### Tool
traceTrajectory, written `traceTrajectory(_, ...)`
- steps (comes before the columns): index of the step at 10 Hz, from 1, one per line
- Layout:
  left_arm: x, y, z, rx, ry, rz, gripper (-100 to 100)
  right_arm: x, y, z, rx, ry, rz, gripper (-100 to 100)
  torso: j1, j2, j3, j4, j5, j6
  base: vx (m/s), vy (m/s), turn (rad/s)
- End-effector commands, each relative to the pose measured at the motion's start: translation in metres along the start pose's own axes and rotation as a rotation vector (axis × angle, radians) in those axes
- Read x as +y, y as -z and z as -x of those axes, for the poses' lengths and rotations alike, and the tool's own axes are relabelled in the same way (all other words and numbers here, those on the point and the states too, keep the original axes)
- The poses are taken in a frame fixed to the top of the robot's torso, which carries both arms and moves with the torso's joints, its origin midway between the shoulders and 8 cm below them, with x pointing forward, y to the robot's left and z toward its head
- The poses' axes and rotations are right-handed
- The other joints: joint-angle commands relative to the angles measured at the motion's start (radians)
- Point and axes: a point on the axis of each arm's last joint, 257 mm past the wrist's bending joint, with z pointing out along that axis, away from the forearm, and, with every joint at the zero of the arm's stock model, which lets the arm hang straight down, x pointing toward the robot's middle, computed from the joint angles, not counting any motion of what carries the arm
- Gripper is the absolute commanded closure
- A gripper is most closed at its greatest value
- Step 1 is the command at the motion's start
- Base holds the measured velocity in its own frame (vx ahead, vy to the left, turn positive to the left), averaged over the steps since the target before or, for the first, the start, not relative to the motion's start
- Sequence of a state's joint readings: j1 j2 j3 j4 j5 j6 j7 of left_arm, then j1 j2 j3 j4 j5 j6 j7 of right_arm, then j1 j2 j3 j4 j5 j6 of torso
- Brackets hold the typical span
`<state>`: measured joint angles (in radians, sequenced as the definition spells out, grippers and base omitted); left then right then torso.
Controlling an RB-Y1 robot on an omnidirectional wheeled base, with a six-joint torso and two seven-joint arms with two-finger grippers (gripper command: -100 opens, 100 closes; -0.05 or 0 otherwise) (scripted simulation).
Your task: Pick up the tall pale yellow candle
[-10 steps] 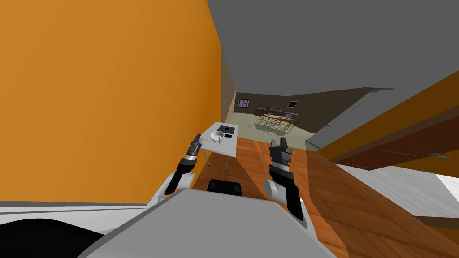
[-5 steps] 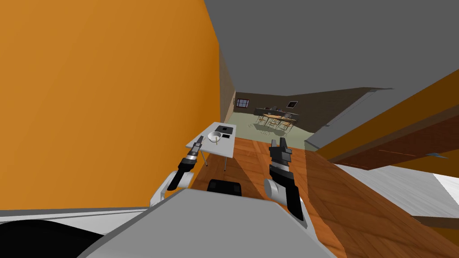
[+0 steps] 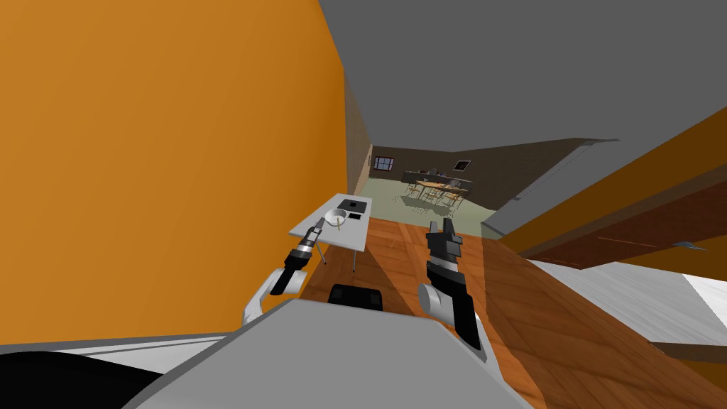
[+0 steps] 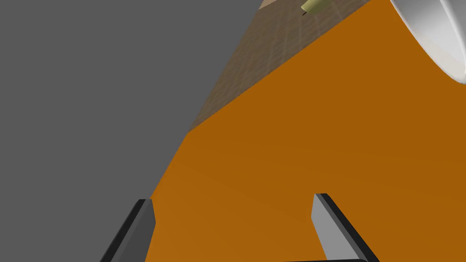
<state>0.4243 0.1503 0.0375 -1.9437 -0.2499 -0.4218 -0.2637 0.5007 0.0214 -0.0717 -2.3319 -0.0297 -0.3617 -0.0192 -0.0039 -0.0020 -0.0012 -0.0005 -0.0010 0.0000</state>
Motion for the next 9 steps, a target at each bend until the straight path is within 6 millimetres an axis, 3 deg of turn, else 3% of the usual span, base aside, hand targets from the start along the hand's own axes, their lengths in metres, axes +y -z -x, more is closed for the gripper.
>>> traceTrajectory(1, 0.012, 0.001, -0.004, 0.015, -0.056, 0.018, -100, 0.0, 0.0, 0.0, 0.0, 0.0, 0.0, 0, 0.0, 0.0, 0.0, 0.0, 0.0, 0.0, 0.019, -0.056, -0.006)
traceTrajectory(9, 0.071, 0.003, -0.019, 0.106, -0.331, 0.102, -100, 0.0, 0.0, 0.0, 0.0, 0.0, 0.0, 0, 0.0, 0.0, 0.0, 0.0, 0.0, 0.0, 0.027, -0.062, -0.006)
